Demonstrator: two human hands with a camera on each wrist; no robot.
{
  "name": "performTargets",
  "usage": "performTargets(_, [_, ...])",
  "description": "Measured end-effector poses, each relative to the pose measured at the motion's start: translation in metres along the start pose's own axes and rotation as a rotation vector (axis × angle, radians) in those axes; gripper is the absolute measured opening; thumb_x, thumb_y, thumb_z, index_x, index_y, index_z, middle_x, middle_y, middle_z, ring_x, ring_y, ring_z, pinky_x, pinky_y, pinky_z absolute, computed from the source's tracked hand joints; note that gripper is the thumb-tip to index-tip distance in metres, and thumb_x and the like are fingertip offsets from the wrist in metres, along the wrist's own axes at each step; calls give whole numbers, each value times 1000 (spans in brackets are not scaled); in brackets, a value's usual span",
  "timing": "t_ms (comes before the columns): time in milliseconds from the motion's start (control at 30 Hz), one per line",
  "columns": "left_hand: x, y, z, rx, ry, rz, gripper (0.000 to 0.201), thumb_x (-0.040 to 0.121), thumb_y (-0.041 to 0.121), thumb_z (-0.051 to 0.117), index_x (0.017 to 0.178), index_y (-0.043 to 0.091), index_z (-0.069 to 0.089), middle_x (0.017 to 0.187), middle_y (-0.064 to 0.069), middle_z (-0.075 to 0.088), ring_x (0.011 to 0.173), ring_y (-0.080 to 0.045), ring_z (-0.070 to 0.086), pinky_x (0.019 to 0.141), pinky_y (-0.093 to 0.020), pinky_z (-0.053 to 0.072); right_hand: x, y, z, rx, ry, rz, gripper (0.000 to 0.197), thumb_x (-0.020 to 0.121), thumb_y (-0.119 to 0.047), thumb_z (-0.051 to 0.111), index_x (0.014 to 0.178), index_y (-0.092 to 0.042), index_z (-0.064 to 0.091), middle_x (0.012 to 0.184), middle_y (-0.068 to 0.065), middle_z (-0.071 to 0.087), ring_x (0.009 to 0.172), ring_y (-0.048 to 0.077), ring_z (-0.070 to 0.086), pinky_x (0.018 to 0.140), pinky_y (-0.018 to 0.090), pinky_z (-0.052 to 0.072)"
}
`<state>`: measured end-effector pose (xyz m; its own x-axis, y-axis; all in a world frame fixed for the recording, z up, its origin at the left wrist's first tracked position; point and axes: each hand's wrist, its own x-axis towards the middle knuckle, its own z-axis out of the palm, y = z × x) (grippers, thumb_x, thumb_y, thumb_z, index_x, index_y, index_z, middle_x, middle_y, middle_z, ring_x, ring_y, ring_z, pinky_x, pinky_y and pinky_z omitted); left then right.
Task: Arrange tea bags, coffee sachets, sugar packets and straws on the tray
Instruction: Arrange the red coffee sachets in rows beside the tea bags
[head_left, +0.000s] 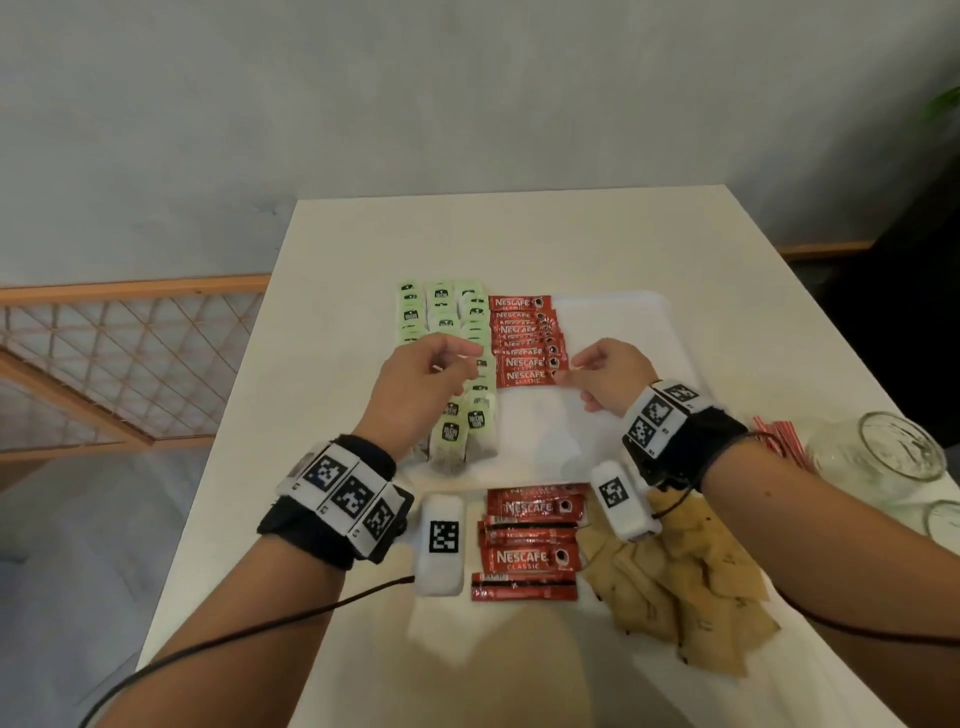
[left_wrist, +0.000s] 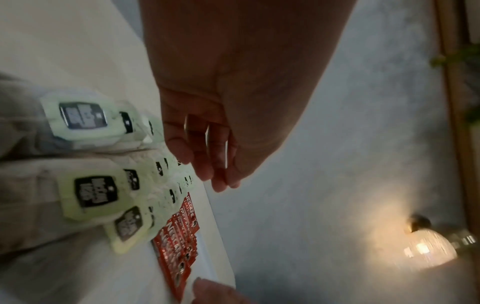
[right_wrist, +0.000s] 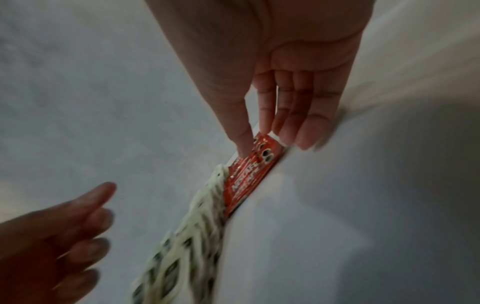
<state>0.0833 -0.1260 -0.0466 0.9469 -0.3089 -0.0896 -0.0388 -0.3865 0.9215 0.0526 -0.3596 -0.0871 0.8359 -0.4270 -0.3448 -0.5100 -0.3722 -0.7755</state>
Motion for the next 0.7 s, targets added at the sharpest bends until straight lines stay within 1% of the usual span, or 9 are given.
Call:
performTargets(133, [-33,-5,4,249,-147,116,12,90,19,68,99,27,70,86,9,68,65,-5,57,58,-10,44,-52,9,-5,-31,-123,-208,19,79,-22,79,94,-15,68,82,0,64,68,15,62,69,31,56])
performTargets(233, [-59,-11,16,470,-314,184,20,85,26,75,102,30,66,96,10,65,78,-3,57,72,-19,47,-86,20,-6,-183,-238,-313,14,76,-25,80,87,-25,71,82,-7,67,66,6,59,65,21,48])
performTargets(300, [-75,-19,26,649,-424,237,37,77,38,80,108,31,61,105,12,59,89,-3,53,79,-24,47,-100,27,-3,-266,-288,-357,17,73,-27,83,85,-29,71,85,-9,68,66,5,58,66,20,47])
performTargets(367, [-89,-28,37,807,-505,300,63,66,50,83,118,27,55,114,9,51,100,-8,47,87,-29,46,-107,34,1,-336,-323,-401,22,71,-29,84,88,-29,71,89,-10,66,68,3,55,71,21,47])
performTargets(433, [-99,-37,47,942,-522,341,83,59,60,82,125,23,48,119,5,46,105,-14,44,90,-32,45,-112,39,3,-449,-350,-440,30,70,-32,84,97,-28,71,92,-12,62,70,-1,52,74,21,45])
performTargets(467, [-101,-40,50,987,-511,357,86,60,64,80,126,21,46,119,3,45,105,-16,43,90,-33,44,-114,41,4,-494,-356,-449,34,69,-34,84,100,-28,71,93,-13,60,72,-2,51,75,21,44])
performTargets(533, [-104,-43,54,1016,-487,384,79,66,64,75,125,19,46,120,2,45,105,-19,44,90,-34,43,-118,44,5,-550,-355,-469,34,69,-36,84,100,-31,70,93,-14,56,76,-1,49,77,22,43])
performTargets(633, [-107,-41,57,1004,-475,411,59,79,55,69,120,19,47,121,1,48,109,-20,45,86,-31,40,-126,51,7,-576,-358,-511,25,71,-34,82,95,-31,72,90,-15,55,80,1,50,72,19,37])
performTargets(700, [-111,-39,60,1040,-470,432,50,86,50,64,120,17,46,123,0,49,111,-20,46,85,-31,39,-130,54,8,-545,-349,-529,20,73,-32,81,92,-31,74,85,-16,56,81,3,53,72,19,39])
